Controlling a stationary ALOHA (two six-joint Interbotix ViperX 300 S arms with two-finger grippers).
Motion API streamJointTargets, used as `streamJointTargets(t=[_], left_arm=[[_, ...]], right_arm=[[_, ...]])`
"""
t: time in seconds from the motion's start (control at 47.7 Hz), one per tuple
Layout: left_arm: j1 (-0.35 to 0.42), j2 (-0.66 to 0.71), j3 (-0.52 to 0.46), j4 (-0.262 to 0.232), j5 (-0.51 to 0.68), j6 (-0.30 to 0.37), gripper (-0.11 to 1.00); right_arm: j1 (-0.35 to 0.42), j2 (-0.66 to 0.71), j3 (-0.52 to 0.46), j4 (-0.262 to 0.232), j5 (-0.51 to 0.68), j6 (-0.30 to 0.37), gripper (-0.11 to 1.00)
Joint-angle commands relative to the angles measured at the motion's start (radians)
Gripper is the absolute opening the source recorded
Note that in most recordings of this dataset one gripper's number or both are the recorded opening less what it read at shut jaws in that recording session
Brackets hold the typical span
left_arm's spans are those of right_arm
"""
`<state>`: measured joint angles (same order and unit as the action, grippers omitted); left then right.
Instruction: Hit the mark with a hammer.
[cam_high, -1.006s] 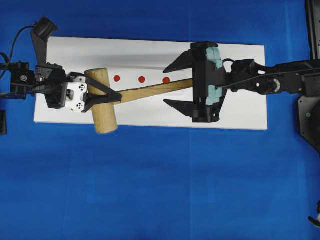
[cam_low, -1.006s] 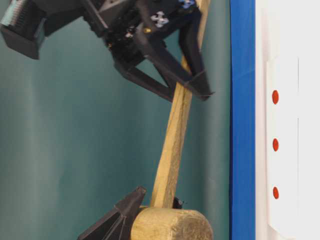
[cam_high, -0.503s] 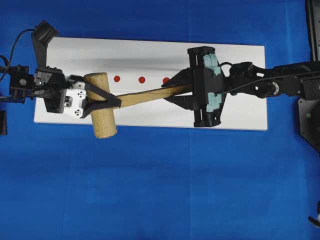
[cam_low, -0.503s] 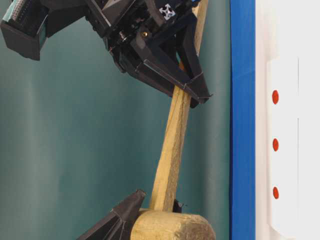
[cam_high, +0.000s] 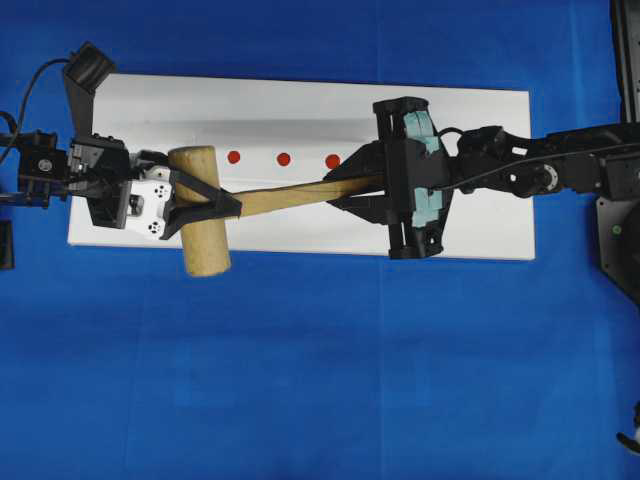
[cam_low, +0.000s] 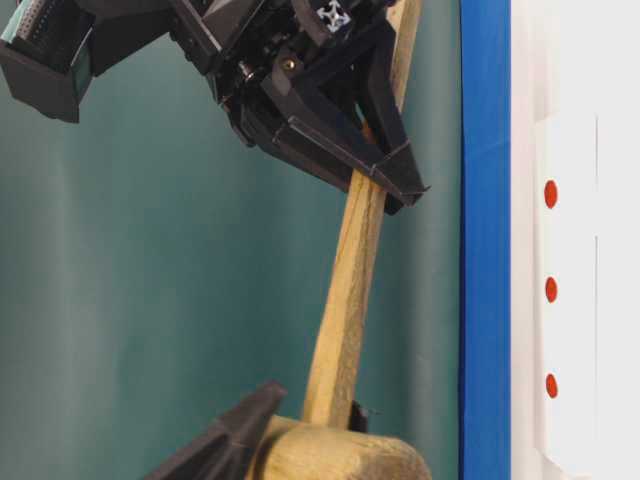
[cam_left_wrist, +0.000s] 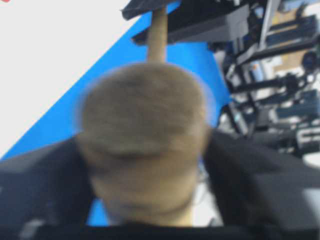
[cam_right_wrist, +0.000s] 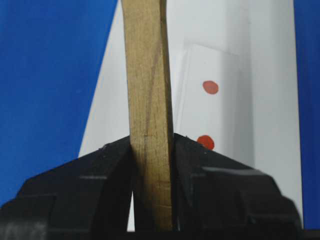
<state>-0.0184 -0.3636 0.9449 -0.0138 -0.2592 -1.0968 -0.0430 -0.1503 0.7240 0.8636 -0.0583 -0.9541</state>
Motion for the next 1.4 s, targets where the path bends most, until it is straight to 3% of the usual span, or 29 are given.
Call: streamJointTargets(t=[0.0, 0.084, 0.126, 0.545, 0.985, 1.132, 1.384], left_arm=[[-0.003, -0.020, -0.031, 0.003, -0.002, -0.003, 0.77], [-0.002, -0.020, -0.032, 0.005, 0.009, -0.002, 0.92], [0.000, -0.018, -0.034, 0.003, 0.018, -0.002, 0.94], [0.006, -0.101, 0.015, 0.002, 0.095, -0.005, 0.92], [0.006, -0.368, 0.158, 0.002, 0.233, -0.011, 0.92], [0.006, -0.448, 0.179, 0.003, 0.316, -0.005, 0.92], [0.009, -0.472, 0.190, 0.011, 0.336, 0.043, 0.92]], right_arm=[[0.000, -0.011, -0.031, 0.003, -0.005, 0.008, 0.10], [0.000, -0.011, -0.032, 0.003, -0.005, 0.011, 0.10], [0.000, -0.011, -0.032, 0.005, -0.005, 0.011, 0.10], [0.002, -0.038, -0.003, 0.038, -0.005, 0.014, 0.10], [0.002, -0.144, 0.101, 0.098, -0.005, 0.014, 0.09], [0.000, -0.156, 0.112, 0.110, -0.006, 0.014, 0.09], [0.002, -0.141, 0.098, 0.118, -0.005, 0.031, 0.09]])
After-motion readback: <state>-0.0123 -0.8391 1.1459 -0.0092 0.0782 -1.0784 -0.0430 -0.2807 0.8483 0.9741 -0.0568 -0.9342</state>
